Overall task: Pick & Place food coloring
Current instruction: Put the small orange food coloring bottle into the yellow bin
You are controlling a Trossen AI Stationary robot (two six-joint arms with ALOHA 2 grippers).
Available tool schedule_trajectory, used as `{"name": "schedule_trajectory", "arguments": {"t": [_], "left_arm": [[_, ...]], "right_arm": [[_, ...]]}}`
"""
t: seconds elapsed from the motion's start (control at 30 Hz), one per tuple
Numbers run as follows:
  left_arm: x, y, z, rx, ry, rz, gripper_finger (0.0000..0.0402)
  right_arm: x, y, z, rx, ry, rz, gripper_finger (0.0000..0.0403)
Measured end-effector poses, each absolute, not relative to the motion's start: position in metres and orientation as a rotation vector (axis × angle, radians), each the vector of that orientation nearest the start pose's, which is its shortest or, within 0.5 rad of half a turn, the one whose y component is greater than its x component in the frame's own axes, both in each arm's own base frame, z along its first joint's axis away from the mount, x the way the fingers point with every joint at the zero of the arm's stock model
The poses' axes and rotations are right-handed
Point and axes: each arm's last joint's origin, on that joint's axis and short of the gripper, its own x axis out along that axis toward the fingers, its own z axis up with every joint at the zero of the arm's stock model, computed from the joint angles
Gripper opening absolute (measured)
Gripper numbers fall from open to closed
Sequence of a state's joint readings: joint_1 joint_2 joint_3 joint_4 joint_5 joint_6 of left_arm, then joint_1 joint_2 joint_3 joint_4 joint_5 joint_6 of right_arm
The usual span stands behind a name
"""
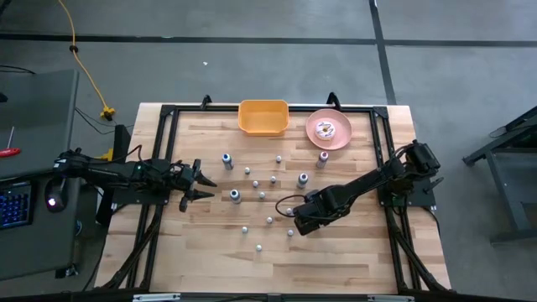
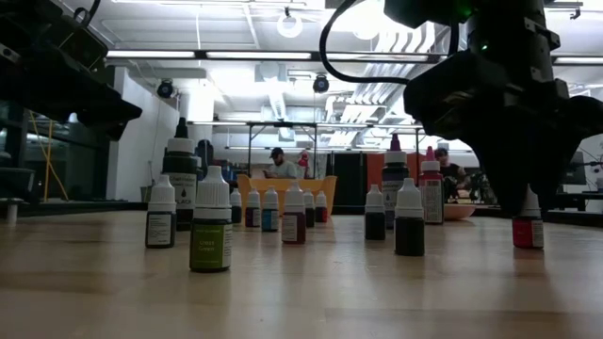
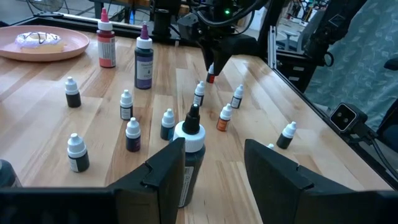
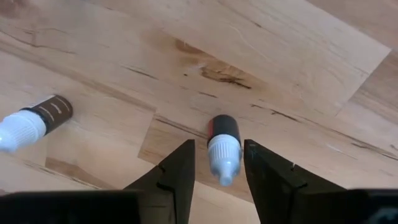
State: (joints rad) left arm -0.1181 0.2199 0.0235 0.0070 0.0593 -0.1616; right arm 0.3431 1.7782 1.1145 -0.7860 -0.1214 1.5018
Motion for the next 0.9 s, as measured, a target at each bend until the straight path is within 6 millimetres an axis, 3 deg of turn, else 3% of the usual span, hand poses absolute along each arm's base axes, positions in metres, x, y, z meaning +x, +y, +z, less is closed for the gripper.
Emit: {"name": "schedule_trajectory", "arguments": {"t": [0.6,0.9], "left_arm": [[0.1083,-0.0146,0.1538,-0.155,0.204,-0.161,0.0163],[0.1083,-0.0146,0.1538,-0.155,0.204,-0.161,0.0163]], "right_arm": [[0.2898,0.1085,0.1714,0.991,1.415,-0.735,0.0055],[0.2897,0.1086,0.1715,0.99,1.419,-0.732,0.0061]]}}
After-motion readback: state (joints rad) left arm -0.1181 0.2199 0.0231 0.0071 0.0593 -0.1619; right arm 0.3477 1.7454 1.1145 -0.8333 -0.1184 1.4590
